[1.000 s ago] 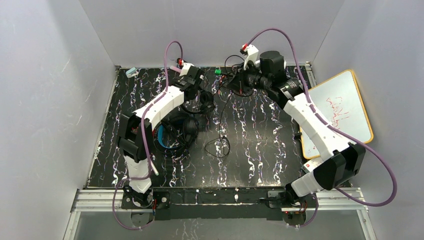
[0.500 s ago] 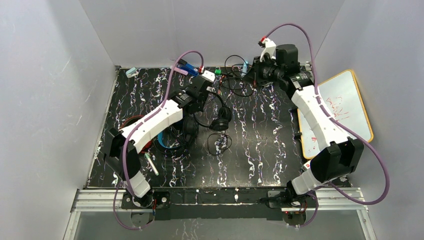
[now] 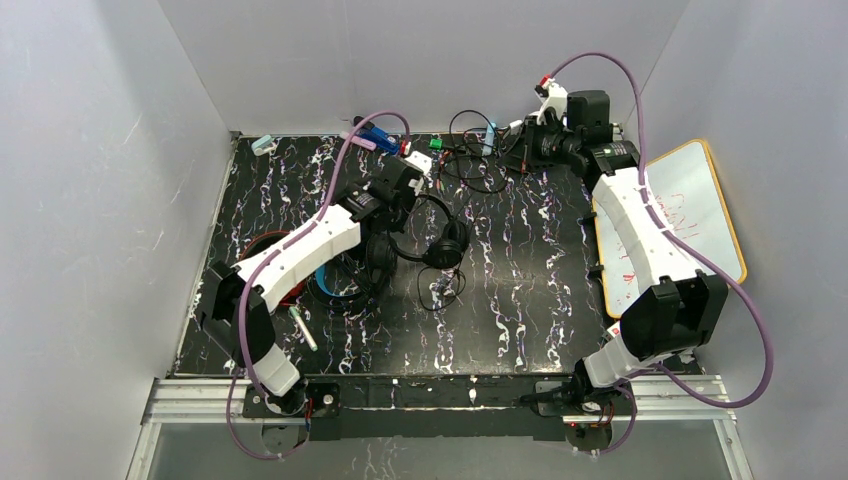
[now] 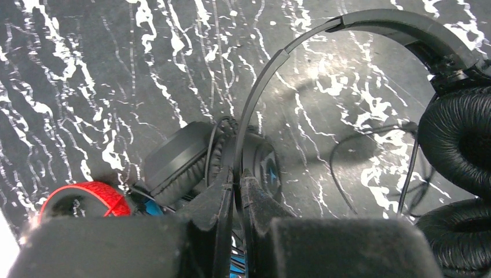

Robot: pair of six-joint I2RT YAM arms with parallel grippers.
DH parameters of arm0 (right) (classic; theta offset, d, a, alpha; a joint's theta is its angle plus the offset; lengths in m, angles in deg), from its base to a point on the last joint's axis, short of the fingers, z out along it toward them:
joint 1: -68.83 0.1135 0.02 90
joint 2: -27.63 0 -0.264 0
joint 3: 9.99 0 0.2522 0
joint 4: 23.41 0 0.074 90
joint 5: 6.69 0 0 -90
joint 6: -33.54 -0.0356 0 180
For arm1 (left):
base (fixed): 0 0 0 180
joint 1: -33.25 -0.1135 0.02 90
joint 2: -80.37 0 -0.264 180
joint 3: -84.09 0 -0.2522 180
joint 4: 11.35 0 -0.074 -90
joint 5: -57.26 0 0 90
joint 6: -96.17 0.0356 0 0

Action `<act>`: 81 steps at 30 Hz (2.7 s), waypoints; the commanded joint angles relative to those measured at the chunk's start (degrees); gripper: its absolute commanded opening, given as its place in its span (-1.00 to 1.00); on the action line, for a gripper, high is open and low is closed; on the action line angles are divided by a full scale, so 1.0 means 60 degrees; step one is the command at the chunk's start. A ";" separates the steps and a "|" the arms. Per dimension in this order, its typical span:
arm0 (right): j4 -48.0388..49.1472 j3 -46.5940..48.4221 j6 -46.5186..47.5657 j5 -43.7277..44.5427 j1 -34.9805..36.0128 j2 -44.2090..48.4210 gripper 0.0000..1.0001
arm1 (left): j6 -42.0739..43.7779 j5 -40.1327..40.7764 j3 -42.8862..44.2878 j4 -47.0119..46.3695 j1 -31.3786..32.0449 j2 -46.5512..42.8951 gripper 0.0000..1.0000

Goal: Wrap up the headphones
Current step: Wrap the headphones cable around the headphones.

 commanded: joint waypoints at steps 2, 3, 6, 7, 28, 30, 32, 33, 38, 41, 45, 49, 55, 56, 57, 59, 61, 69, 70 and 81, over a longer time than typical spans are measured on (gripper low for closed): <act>0.0747 -0.0609 -0.0133 0.0190 -0.0165 0.0160 -0.97 | -0.0184 -0.1470 0.0405 0.1077 0.0048 -0.0875 -1.00; 0.0805 -0.0775 -0.0160 0.0209 -0.0170 0.0185 -0.97 | -0.0292 -0.1539 0.0473 0.1182 0.0055 -0.0895 -1.00; 0.1069 -0.1491 -0.0234 0.0443 -0.0175 0.0252 -0.97 | -0.0345 -0.1663 0.0541 0.1409 0.0056 -0.1095 -1.00; 0.1146 -0.1656 -0.0235 0.0530 -0.0173 0.0253 -0.97 | -0.0345 -0.1656 0.0549 0.1448 0.0049 -0.1191 -1.00; 0.0276 -0.0374 -0.0133 0.0008 -0.0167 -0.0508 -0.97 | 0.1093 0.2298 -0.0335 0.0545 0.0057 -0.1082 -1.00; 0.0286 -0.0396 -0.0064 0.0174 -0.0169 -0.0547 -0.97 | 0.1133 0.1758 -0.0251 0.0584 0.0070 -0.1050 -1.00; 0.0293 -0.0447 -0.0020 0.0308 -0.0172 -0.0619 -0.97 | 0.1142 0.0696 -0.0161 0.0654 0.0070 -0.1140 -1.00; 0.0365 -0.0508 -0.0016 0.0350 -0.0164 -0.0636 -0.97 | 0.1111 0.0402 -0.0107 0.0682 0.0063 -0.1173 -1.00; 0.0829 -0.1028 -0.0107 0.0514 -0.0168 -0.0742 -0.97 | 0.0715 0.0018 0.0198 0.0872 0.0112 -0.1543 -1.00; 0.1065 -0.1285 -0.0185 0.0522 -0.0166 -0.0860 -0.97 | 0.0709 0.0140 0.0362 0.0964 0.0111 -0.1760 -1.00; 0.1398 -0.1570 -0.0316 0.0458 -0.0165 -0.0982 -0.97 | 0.0668 -0.1030 0.0683 0.1255 0.0103 -0.2009 -1.00; 0.1655 -0.1838 -0.0395 0.0308 -0.0170 -0.0967 -0.97 | 0.0271 -0.2363 0.0976 0.1380 0.0111 -0.2211 -1.00; 0.2138 -0.2423 -0.0517 -0.0051 -0.0162 -0.0830 -0.97 | -0.0644 -0.3237 0.1399 0.1473 0.0111 -0.2208 -1.00; 0.2323 -0.2591 -0.0582 -0.0158 -0.0162 -0.0776 -0.97 | -0.0812 -0.3569 0.1520 0.1541 0.0107 -0.2147 -1.00; 0.2513 -0.2748 -0.0634 -0.0263 -0.0164 -0.0709 -0.97 | -0.0976 -0.4022 0.1678 0.1641 0.0114 -0.2037 -1.00; 0.3072 -0.3137 -0.0748 -0.0487 -0.0165 -0.0544 -0.97 | -0.1454 -0.4579 0.2077 0.1810 0.0109 -0.1796 -1.00; 0.3752 -0.3607 -0.0852 -0.1042 -0.0166 -0.0279 -0.97 | -0.2231 -0.4831 0.2510 0.1862 0.0101 -0.1537 -1.00; 0.9554 -0.7471 -0.2255 -0.1476 -0.0170 0.1987 -0.97 | -0.5394 -0.5306 0.2335 -0.0877 0.0104 -0.1550 -1.00; 0.9891 -0.7690 -0.2291 -0.1456 -0.0167 0.2109 -0.97 | -0.5555 -0.5159 0.2439 -0.0945 0.0106 -0.1504 -1.00; 1.3751 -0.9157 -0.3025 -0.1868 -0.0164 0.2559 -0.64 | -0.6400 -0.4458 0.2634 -0.1570 0.0103 -0.1419 -1.00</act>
